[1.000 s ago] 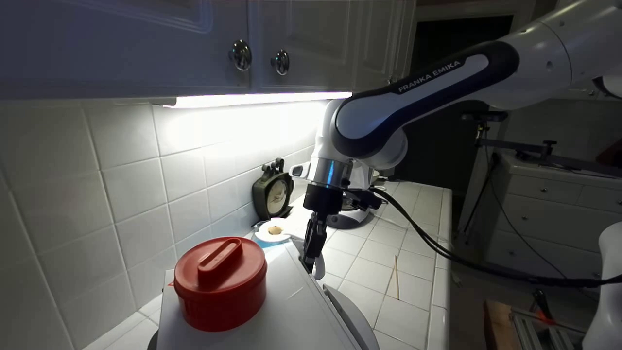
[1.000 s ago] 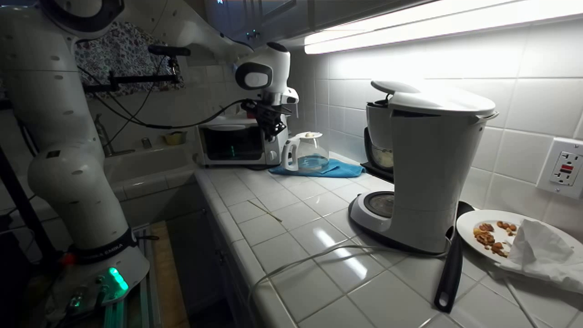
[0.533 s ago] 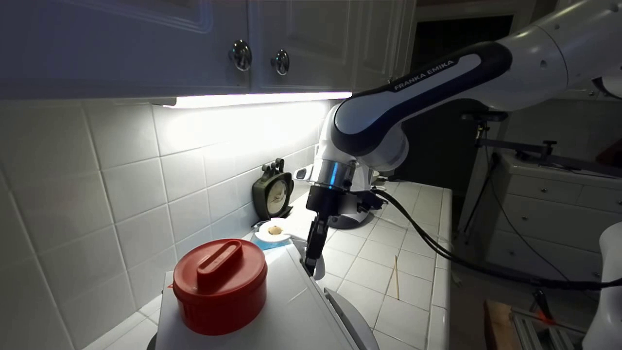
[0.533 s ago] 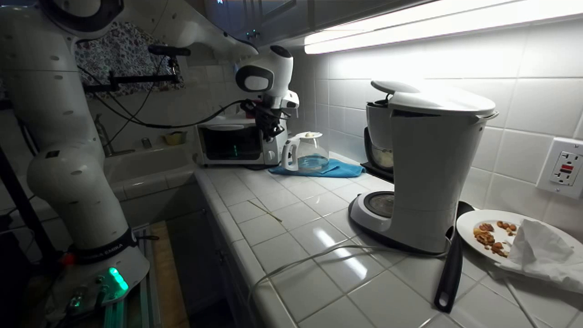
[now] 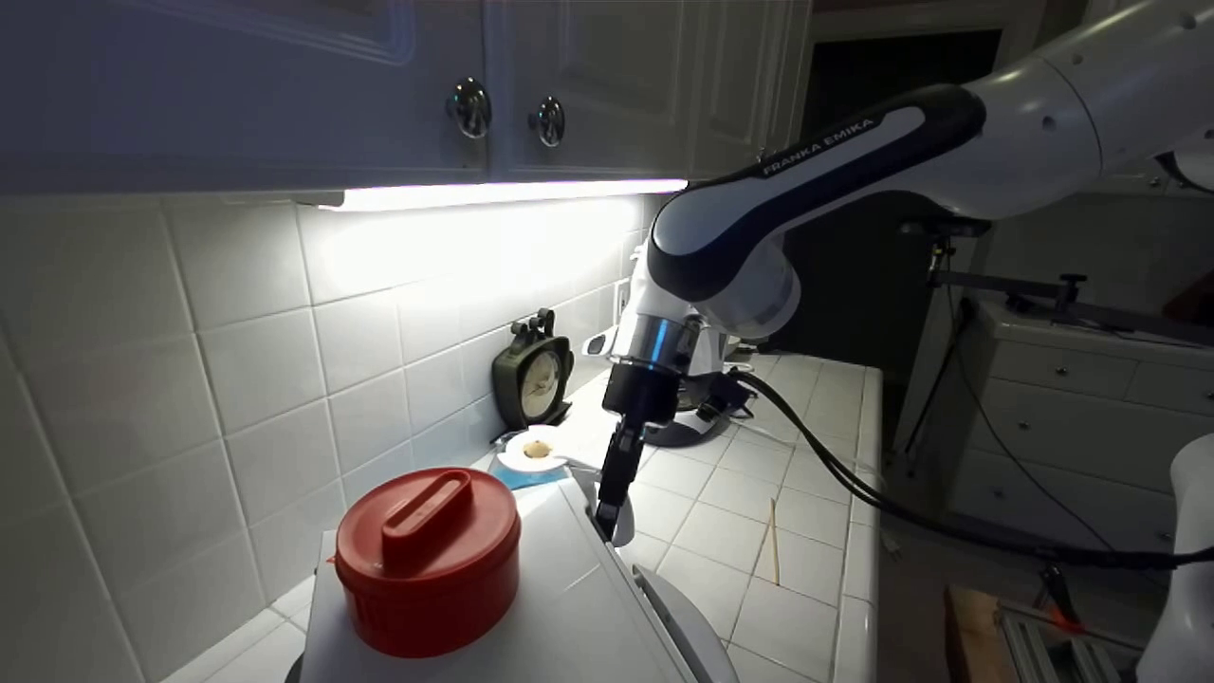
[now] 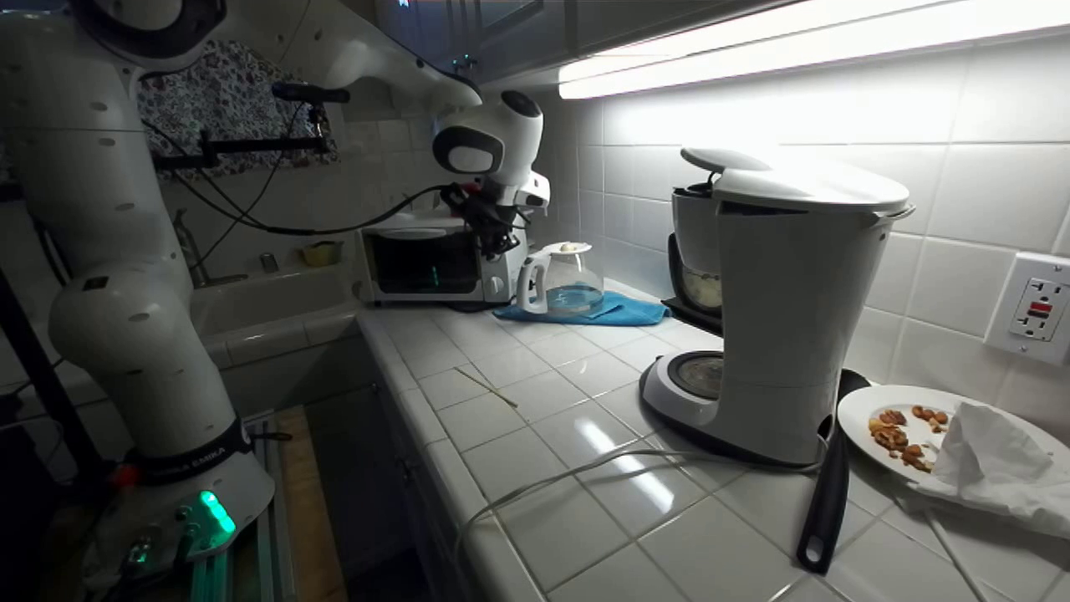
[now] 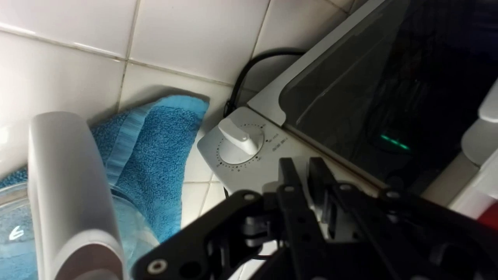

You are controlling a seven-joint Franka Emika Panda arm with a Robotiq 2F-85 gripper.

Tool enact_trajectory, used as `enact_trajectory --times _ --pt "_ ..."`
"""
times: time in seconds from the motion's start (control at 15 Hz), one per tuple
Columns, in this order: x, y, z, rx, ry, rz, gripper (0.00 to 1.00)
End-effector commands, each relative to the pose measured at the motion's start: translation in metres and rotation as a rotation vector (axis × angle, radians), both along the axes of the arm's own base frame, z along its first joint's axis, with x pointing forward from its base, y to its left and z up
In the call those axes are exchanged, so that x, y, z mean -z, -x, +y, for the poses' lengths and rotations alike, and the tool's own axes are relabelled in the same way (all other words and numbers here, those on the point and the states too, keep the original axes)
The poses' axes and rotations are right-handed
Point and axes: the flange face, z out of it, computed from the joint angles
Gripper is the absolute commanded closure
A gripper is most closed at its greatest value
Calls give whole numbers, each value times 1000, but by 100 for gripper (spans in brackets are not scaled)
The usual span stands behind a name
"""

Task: Turn the top switch on the oven grill to the left then to the right

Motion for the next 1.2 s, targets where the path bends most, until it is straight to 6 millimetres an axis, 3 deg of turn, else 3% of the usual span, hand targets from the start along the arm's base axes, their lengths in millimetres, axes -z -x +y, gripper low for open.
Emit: enact_trajectory --times 0.0,1.13 --pt "3 8 9 41 -73 59 93" --pt "29 21 7 220 -153 225 93"
